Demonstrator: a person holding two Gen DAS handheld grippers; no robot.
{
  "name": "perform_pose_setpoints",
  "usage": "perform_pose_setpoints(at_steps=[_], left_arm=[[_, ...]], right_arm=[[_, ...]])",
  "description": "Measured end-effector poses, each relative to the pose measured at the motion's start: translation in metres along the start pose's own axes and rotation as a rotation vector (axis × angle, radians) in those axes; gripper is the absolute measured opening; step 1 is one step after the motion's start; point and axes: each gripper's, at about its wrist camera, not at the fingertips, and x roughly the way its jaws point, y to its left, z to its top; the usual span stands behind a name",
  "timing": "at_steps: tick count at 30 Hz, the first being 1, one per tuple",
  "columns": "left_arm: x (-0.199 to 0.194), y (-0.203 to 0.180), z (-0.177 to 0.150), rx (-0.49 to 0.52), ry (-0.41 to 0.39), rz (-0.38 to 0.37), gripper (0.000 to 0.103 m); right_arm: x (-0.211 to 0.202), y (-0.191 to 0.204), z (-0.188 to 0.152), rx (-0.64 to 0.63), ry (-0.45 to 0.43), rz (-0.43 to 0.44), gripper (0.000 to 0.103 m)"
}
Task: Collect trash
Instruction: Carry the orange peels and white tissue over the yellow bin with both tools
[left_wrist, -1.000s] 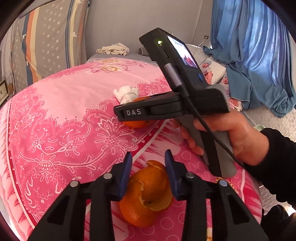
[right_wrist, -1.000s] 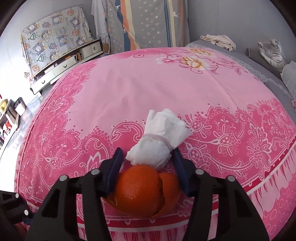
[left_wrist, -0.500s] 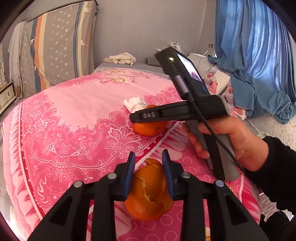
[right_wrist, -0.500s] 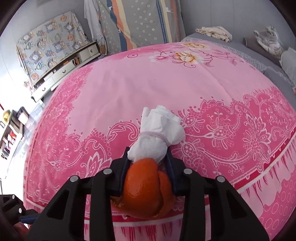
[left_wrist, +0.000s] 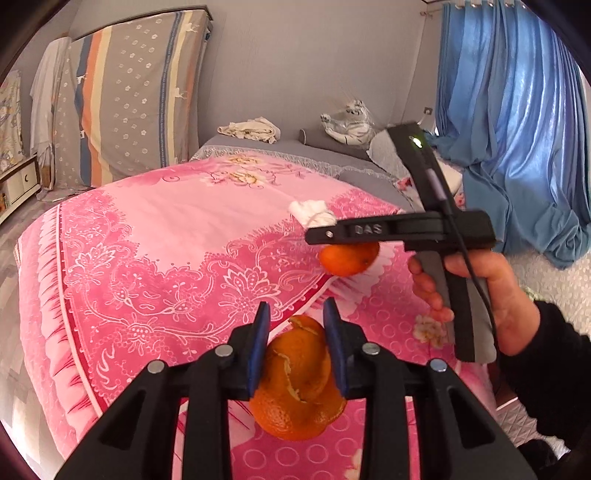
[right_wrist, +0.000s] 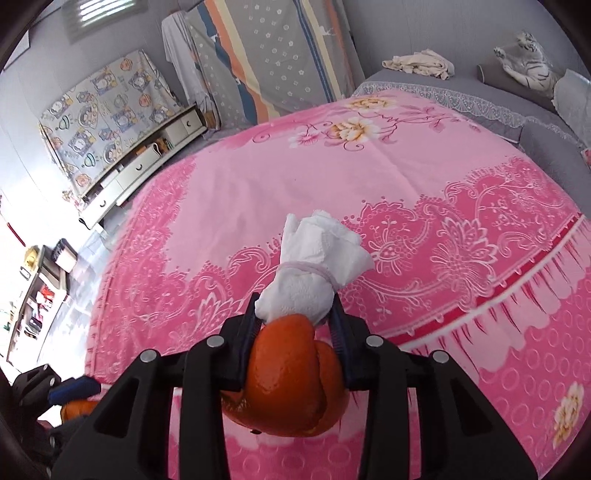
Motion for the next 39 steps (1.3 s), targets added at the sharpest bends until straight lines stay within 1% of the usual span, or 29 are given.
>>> perform_pose_setpoints(at_steps=[3, 9, 17, 24, 27, 39], left_arm=[[-0.010, -0.008, 0.006, -0.003, -0.016, 0.030, 0.028], [-0.030, -0.022, 0.015, -0.029, -0.036, 0.048, 0.028], [-0.060, -0.041, 0.025, -0.038, -0.086, 0.017, 0.028], [-0.080, -0.061, 0.032, -0.024, -0.130, -0.009, 0.028], [-0.086, -0.070, 0.035, -0.010, -0.144, -0.021, 0.028], [-0.095, -0.105, 0.042, 0.054, -0.169, -0.085, 0.028]], right_arm=[[-0.016, 0.001, -0.003, -0.009, -0.016, 0.013, 0.033], [-0.036, 0.004, -0.012, -0.011, -0.017, 0.023, 0.033], [-0.056, 0.001, -0.029, -0.006, -0.003, 0.044, 0.034], [-0.091, -0.002, -0.046, -0.001, -0.029, 0.076, 0.034], [-0.107, -0.003, -0.053, 0.002, -0.036, 0.092, 0.034], [-0.170, -0.018, -0.081, 0.039, -0.101, 0.093, 0.034]])
